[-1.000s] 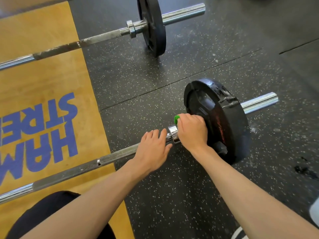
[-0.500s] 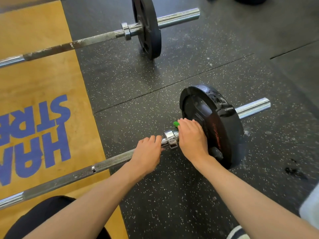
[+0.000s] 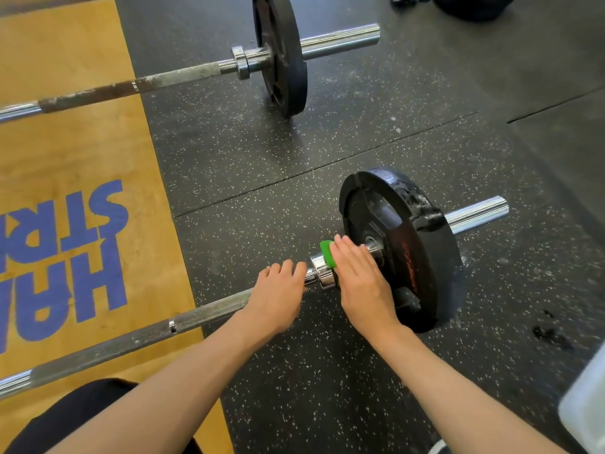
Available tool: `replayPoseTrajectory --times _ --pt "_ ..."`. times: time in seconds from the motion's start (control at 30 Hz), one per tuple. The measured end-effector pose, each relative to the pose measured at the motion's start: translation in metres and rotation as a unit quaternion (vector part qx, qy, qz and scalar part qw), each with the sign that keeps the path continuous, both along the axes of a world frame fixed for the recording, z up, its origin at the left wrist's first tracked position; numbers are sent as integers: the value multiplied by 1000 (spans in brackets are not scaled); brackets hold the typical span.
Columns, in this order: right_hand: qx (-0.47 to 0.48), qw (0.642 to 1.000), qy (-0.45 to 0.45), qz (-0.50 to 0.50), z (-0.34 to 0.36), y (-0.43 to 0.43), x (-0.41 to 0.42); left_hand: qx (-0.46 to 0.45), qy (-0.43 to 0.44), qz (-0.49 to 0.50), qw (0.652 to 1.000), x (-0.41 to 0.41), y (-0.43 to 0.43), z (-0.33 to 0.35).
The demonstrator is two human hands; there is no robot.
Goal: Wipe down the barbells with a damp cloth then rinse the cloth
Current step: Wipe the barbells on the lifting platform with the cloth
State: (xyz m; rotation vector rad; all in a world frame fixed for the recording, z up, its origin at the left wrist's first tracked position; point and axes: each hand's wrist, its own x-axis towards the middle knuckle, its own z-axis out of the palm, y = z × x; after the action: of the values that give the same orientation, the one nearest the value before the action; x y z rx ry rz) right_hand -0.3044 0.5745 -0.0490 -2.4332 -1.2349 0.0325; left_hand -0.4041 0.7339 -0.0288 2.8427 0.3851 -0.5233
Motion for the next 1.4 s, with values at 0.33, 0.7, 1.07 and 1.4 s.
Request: replayPoseTrajectory --times 0.33,0.7,1.07,1.4 --pt "-196 975 47 -92 41 52 35 5 0 6 1000 -1 2 -1" --pt "-24 996 85 -9 25 37 3 3 56 16 998 4 0 -2" --pt "-153 983 20 -98 37 43 29 3 38 20 999 2 1 -2" --pt "-334 930 150 -31 42 93 55 3 55 24 998 3 -1 -6"
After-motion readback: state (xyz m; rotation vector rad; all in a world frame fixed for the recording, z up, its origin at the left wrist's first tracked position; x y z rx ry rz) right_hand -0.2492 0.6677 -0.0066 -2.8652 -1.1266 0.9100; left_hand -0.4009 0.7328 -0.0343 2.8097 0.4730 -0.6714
